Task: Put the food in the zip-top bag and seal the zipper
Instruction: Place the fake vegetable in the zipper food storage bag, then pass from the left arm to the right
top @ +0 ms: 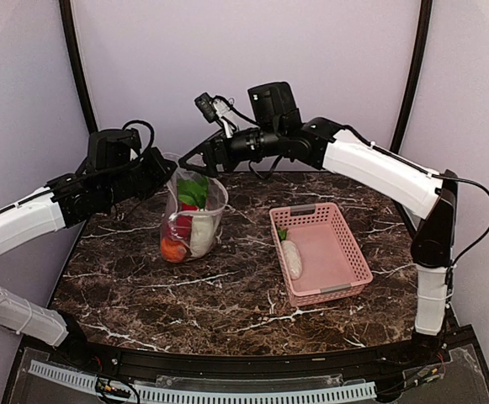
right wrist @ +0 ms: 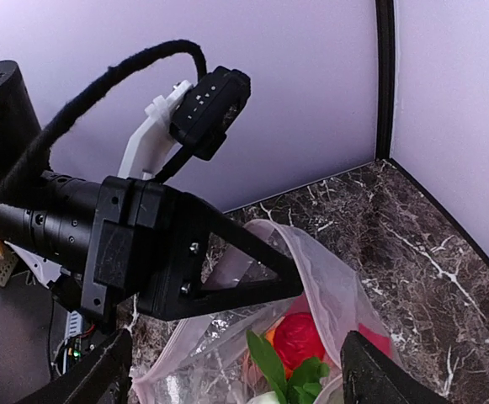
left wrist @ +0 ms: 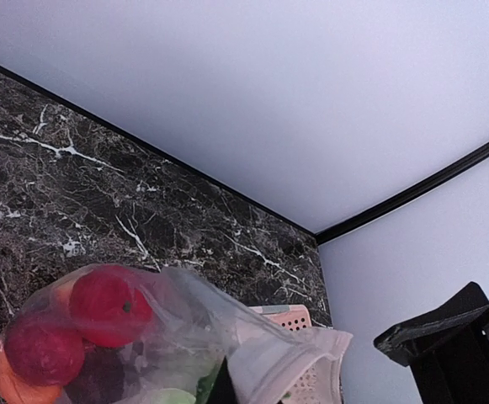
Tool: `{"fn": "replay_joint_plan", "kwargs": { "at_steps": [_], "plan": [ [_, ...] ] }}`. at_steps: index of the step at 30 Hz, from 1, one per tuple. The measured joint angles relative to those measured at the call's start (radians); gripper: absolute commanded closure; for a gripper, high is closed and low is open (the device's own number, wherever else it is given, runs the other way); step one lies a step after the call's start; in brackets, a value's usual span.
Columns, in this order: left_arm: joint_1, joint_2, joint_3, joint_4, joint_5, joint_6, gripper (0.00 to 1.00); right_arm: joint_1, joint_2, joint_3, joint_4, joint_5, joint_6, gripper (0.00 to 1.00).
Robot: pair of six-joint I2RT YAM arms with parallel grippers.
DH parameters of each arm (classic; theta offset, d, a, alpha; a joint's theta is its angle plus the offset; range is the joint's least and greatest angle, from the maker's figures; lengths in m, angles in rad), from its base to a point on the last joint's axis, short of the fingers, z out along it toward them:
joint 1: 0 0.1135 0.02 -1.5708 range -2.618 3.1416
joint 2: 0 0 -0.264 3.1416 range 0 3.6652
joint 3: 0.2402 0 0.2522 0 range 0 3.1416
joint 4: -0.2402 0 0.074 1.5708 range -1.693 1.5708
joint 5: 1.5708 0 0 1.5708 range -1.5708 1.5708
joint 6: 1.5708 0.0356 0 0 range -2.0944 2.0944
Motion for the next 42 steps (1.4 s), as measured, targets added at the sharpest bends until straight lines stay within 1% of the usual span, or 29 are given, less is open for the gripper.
{"fn": "replay_joint_plan", "kwargs": {
  "at_steps": [3, 6, 9, 11, 14, 17, 20, 25, 27, 28, 29, 30, 31, 32, 33, 34, 35, 36, 37, 38, 40, 42],
  "plan": [
    [0.0, -0.003, -0.008, -0.001, -0.002, 0.007, 0.99, -0.006, -0.037, -0.016, -0.03, -0.001, -0.066, 0.22],
    [0.0, -0.003, -0.009, -0.007, -0.002, 0.033, 0.99, -0.026, -0.117, -0.058, -0.071, -0.068, -0.193, 0.28],
    [0.0, -0.003, -0.002, -0.037, 0.003, 0.084, 0.99, -0.039, -0.207, -0.078, -0.183, -0.163, -0.416, 0.33],
    [0.0, -0.002, 0.013, -0.072, 0.018, 0.124, 0.99, -0.029, -0.252, -0.081, -0.267, -0.18, -0.568, 0.36],
    [0.0, 0.01, 0.058, -0.127, 0.056, 0.191, 0.99, 0.018, -0.29, -0.124, -0.35, -0.153, -0.734, 0.39],
    [0.0, 0.039, 0.106, -0.166, 0.113, 0.242, 0.99, 0.064, -0.274, -0.163, -0.405, -0.113, -0.832, 0.41],
    [0.0, 0.066, 0.126, -0.193, 0.176, 0.276, 0.99, 0.106, -0.225, -0.189, -0.445, -0.047, -0.904, 0.41],
    [0.0, 0.108, 0.15, -0.225, 0.27, 0.314, 0.99, 0.152, -0.157, -0.196, -0.455, 0.069, -0.969, 0.43],
    [0.0, 0.115, 0.162, -0.241, 0.294, 0.325, 0.99, 0.168, -0.124, -0.174, -0.473, 0.12, -0.995, 0.48],
    [0.0, 0.115, 0.164, -0.245, 0.303, 0.33, 0.98, 0.172, -0.113, -0.167, -0.476, 0.137, -1.003, 0.53],
    [0.0, 0.115, 0.169, -0.255, 0.312, 0.337, 0.97, 0.177, -0.102, -0.162, -0.479, 0.157, -1.011, 0.6],
    [0.0, 0.115, 0.175, -0.262, 0.319, 0.342, 0.91, 0.18, -0.095, -0.16, -0.483, 0.174, -1.014, 0.66],
    [0.0, 0.116, 0.179, -0.267, 0.322, 0.347, 0.88, 0.182, -0.09, -0.159, -0.486, 0.188, -1.019, 0.75],
    [0.0, 0.116, 0.183, -0.275, 0.329, 0.354, 0.8, 0.183, -0.085, -0.158, -0.491, 0.204, -1.015, 0.85],
    [0.0, 0.116, 0.189, -0.285, 0.333, 0.36, 0.76, 0.184, -0.084, -0.157, -0.494, 0.216, -1.017, 0.97],
    [0.0, 0.116, 0.195, -0.295, 0.333, 0.37, 0.65, 0.184, -0.083, -0.155, -0.497, 0.229, -1.017, 1.0],
    [0.0, 0.116, 0.203, -0.308, 0.333, 0.377, 0.61, 0.184, -0.083, -0.152, -0.498, 0.238, -1.017, 1.0],
    [0.0, 0.116, 0.212, -0.322, 0.333, 0.395, 0.55, 0.184, -0.083, -0.148, -0.497, 0.246, -1.019, 1.0],
    [0.0, 0.116, 0.226, -0.34, 0.332, 0.401, 0.52, 0.184, -0.083, -0.143, -0.495, 0.254, -1.016, 1.0],
    [0.0, 0.116, 0.235, -0.352, 0.333, 0.42, 0.48, 0.184, -0.083, -0.138, -0.496, 0.259, -1.015, 1.0],
    [0.0, 0.116, 0.264, -0.385, 0.339, 0.445, 0.45, 0.184, -0.083, -0.12, -0.496, 0.266, -1.013, 1.0],
    [0.0, 0.116, 0.294, -0.428, 0.355, 0.472, 0.47, 0.185, -0.091, -0.113, -0.482, 0.261, -1.013, 1.0]
  ]
}}
